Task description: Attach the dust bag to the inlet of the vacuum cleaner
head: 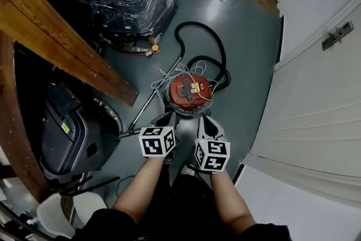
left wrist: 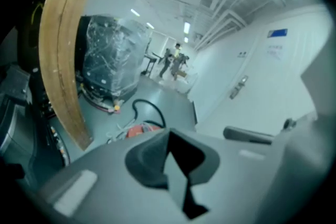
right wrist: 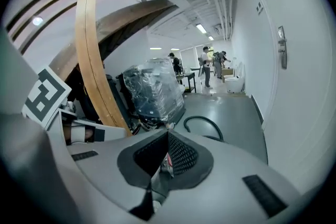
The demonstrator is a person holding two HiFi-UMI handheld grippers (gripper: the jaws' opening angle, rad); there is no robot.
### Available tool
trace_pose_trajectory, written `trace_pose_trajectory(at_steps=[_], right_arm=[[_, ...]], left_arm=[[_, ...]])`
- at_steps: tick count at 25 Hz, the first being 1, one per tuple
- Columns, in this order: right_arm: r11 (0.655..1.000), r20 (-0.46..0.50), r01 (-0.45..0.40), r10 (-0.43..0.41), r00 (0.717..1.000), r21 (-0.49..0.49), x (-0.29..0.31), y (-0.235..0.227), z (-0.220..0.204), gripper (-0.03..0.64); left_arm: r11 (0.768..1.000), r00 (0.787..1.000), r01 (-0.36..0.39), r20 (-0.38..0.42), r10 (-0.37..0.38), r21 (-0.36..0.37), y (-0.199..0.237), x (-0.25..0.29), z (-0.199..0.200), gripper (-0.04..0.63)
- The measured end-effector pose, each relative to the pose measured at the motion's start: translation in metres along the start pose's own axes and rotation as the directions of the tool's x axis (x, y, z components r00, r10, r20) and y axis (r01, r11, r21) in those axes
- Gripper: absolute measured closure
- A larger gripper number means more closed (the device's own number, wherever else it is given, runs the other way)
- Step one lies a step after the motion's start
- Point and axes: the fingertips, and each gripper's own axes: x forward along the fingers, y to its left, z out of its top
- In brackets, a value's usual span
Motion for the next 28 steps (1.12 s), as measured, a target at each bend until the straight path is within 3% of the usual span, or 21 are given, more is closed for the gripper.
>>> trace_pose_trajectory(at_steps=[8, 13, 17, 22, 26, 28], right_arm=[[0.998, 0.208, -0.038, 0.047, 0.977, -0.047, -0.096, 0.011, 0.122, 0.619], [0.994, 0.291, -0.078, 0.098, 0.952, -0.081, -0.135, 0.031, 0.171, 0.62], [0.992, 0.389, -0.078, 0.109, 0.915, -0.095, -0.161, 0.042, 0.209, 0.62], [0.991, 0.442, -0.058, 0.104, 0.891, -0.117, -0.175, 0.047, 0.23, 0.62], [0.991, 0.441, -0.06, 0.108, 0.891, -0.121, -0.177, 0.049, 0.227, 0.62], [0.99, 0.436, -0.067, 0.116, 0.893, -0.127, -0.177, 0.05, 0.224, 0.62]], left_arm=[[0.993, 0.981, 0.005, 0.193, -0.028, 0.119, -0.091, -0.092, 0.105, 0.598], [0.989, 0.964, 0.016, 0.26, -0.054, 0.147, -0.121, -0.135, 0.138, 0.598], [0.979, 0.948, 0.033, 0.305, -0.095, 0.201, -0.139, -0.164, 0.158, 0.598], [0.981, 0.932, 0.034, 0.348, -0.1, 0.192, -0.14, -0.179, 0.177, 0.597], [0.983, 0.924, 0.068, 0.361, -0.127, 0.173, -0.15, -0.187, 0.178, 0.597], [0.98, 0.923, 0.044, 0.368, -0.114, 0.194, -0.155, -0.187, 0.178, 0.597]])
